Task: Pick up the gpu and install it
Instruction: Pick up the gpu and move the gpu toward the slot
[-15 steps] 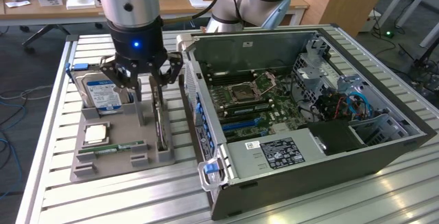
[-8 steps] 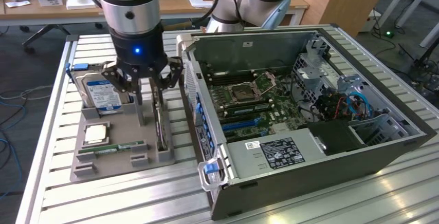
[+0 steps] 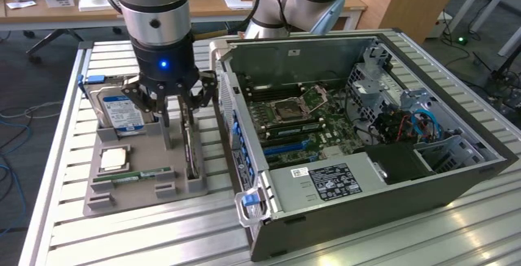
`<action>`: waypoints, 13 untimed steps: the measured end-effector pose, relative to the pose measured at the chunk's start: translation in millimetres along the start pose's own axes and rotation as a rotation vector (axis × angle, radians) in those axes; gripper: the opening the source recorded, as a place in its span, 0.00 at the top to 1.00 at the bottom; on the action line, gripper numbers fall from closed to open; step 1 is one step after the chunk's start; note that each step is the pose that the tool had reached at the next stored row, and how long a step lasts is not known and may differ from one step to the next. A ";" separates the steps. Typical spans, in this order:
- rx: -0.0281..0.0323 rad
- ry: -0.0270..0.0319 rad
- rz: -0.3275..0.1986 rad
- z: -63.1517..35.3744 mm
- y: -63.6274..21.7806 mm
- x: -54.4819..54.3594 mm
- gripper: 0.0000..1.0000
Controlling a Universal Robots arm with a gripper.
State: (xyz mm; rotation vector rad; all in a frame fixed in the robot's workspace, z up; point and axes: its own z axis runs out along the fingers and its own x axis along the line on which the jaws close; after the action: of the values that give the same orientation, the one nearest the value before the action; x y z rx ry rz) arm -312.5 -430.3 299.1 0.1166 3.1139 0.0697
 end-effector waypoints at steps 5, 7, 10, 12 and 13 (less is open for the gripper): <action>-0.0005 -0.0005 0.000 0.4 0.1 -0.9 0.53; -0.0002 -0.0002 0.000 0.3 0.2 -2.9 0.53; -0.0002 -0.0002 0.000 2.2 0.2 -3.7 0.53; -0.0001 -0.0001 0.000 4.5 0.2 -5.0 0.53; -0.0001 -0.0001 0.000 5.7 0.2 -5.8 0.53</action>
State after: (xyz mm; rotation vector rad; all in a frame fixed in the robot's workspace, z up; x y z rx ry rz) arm -306.5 -430.3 293.5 0.1166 3.1137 0.0698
